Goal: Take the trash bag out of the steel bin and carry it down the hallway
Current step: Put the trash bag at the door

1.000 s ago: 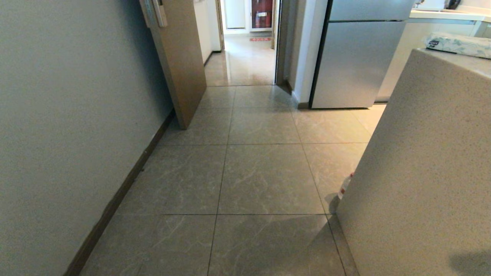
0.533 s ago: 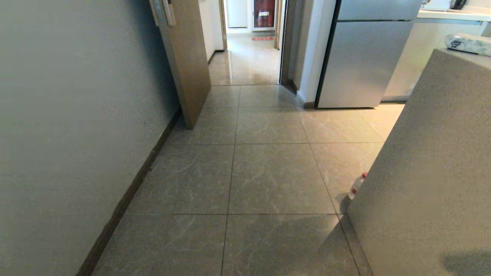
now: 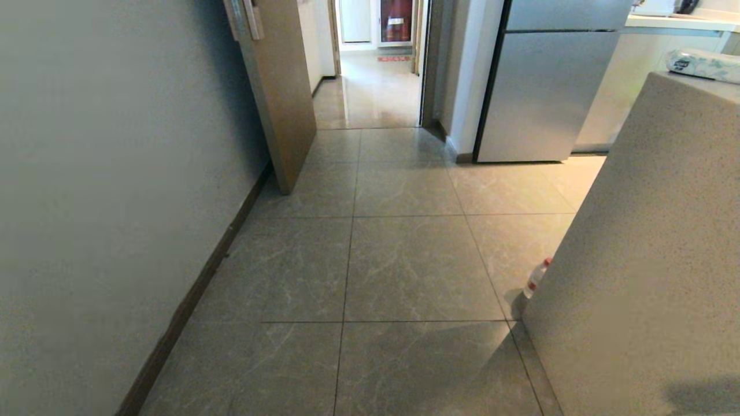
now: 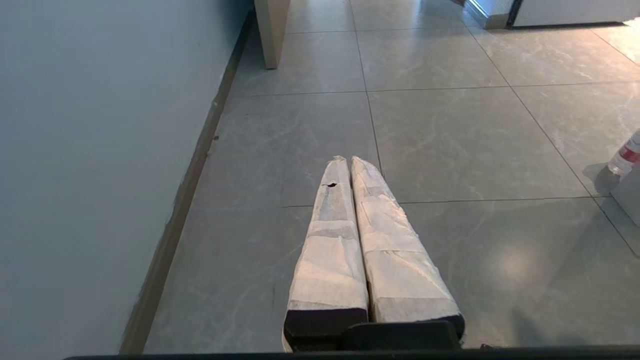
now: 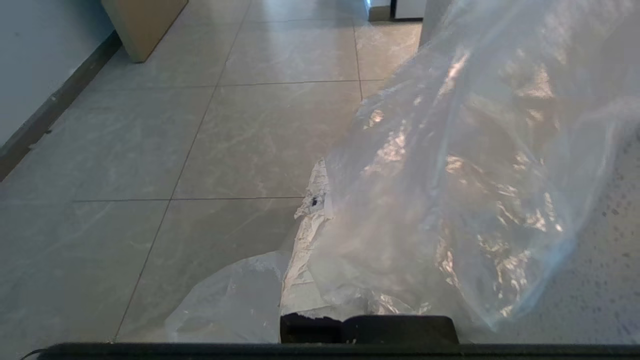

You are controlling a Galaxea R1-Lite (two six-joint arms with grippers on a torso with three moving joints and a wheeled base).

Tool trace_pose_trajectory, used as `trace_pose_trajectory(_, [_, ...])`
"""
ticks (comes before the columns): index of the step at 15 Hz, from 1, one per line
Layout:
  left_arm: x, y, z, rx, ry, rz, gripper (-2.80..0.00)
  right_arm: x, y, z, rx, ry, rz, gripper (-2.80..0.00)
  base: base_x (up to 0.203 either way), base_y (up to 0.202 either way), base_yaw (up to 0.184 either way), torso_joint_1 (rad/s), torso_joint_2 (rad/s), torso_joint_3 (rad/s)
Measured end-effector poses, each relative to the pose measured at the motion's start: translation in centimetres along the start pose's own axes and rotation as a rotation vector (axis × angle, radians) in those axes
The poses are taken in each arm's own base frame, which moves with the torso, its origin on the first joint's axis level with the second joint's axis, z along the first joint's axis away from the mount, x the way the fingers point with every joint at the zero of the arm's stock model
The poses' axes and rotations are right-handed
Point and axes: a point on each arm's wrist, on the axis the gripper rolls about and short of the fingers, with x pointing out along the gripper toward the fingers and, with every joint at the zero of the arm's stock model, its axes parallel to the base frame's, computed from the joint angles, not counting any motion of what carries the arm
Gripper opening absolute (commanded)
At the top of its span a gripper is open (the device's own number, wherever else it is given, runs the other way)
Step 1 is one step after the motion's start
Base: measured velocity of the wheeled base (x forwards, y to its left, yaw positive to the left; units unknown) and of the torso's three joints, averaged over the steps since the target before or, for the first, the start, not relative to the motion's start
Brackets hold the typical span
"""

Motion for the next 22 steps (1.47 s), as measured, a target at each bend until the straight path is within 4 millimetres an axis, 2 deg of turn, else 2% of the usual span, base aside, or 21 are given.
trace_pose_trajectory(6, [0.00, 0.00, 0.00, 0.001, 0.000, 0.000, -2.80, 0.00, 0.00, 0.00, 0.000, 0.000, 0.000, -2.80, 0.015, 0.000, 0.000, 0.000, 0.00, 0.000])
trace_pose_trajectory(22, [0.00, 0.00, 0.00, -0.001, 0.001, 0.000, -2.80, 0.00, 0.00, 0.00, 0.000, 0.000, 0.000, -2.80, 0.190, 0.000, 0.000, 0.002, 0.00, 0.002])
